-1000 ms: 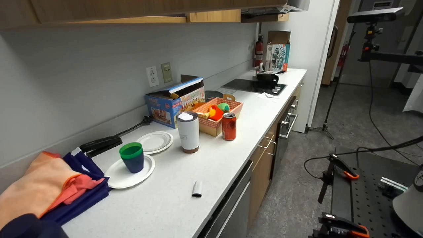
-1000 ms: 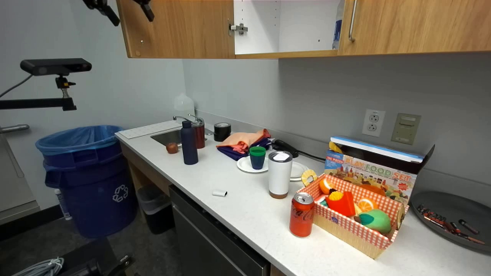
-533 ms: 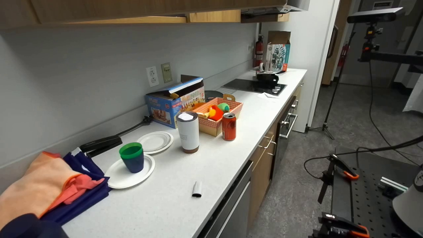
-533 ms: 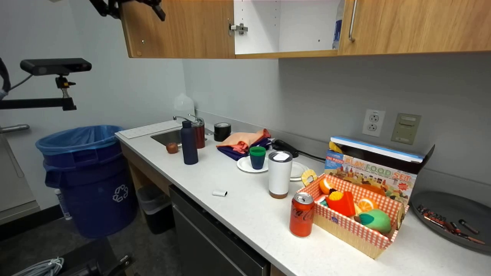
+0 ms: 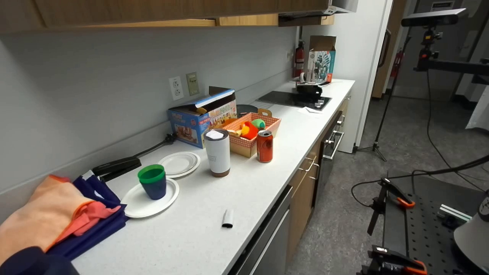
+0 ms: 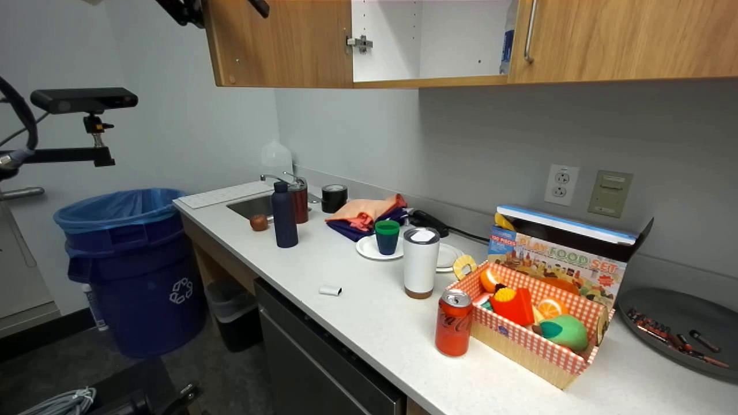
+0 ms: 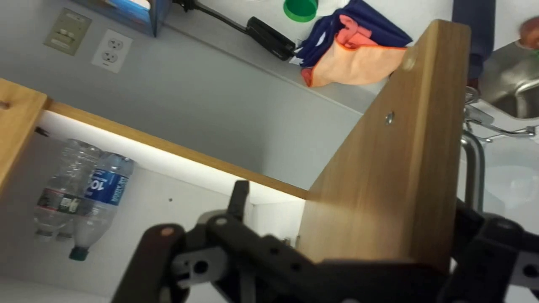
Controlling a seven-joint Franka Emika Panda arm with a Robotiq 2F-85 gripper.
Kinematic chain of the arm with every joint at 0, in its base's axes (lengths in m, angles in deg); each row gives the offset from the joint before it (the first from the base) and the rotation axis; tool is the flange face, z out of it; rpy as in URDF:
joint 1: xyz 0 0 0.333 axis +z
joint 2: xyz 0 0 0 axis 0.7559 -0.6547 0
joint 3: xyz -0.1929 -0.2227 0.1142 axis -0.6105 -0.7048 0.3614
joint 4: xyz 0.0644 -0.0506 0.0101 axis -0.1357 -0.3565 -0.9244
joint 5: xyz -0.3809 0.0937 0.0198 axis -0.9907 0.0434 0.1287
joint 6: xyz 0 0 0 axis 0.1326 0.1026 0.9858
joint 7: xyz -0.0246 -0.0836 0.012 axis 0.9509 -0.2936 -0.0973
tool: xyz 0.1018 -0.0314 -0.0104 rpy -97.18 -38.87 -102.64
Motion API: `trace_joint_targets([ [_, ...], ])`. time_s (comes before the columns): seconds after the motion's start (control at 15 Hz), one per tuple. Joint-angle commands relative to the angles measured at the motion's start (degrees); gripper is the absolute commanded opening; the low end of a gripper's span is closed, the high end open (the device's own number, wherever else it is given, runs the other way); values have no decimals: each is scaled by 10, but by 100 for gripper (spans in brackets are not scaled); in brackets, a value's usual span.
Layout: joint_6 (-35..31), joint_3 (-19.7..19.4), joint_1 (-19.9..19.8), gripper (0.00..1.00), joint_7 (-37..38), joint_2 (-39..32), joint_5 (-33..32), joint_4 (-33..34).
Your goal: Close the top left cabinet door
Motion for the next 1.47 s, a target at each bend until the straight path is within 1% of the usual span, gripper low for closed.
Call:
trace_joint_targets([
  [0.0, -7, 30, -81, 100, 51, 10, -50, 5],
  [0.4, 3, 71, -170, 100, 120, 20, -106, 9],
  [0.53, -1, 91, -207, 100, 146, 30, -130, 8],
  [0.87, 7, 125, -266, 100, 188, 45, -184, 14],
  [0.93, -45, 112, -299, 100, 185, 21, -210, 0],
  [1.13, -80, 125, -356, 100, 200, 19, -253, -4],
  [1.2, -81, 122, -365, 100, 194, 12, -260, -3],
  [1.27, -78, 116, -366, 100, 187, 6, -259, -3],
  [1.33, -62, 112, -346, 100, 184, 12, -246, -3],
  [1.4, -63, 112, -354, 100, 184, 7, -249, -3],
])
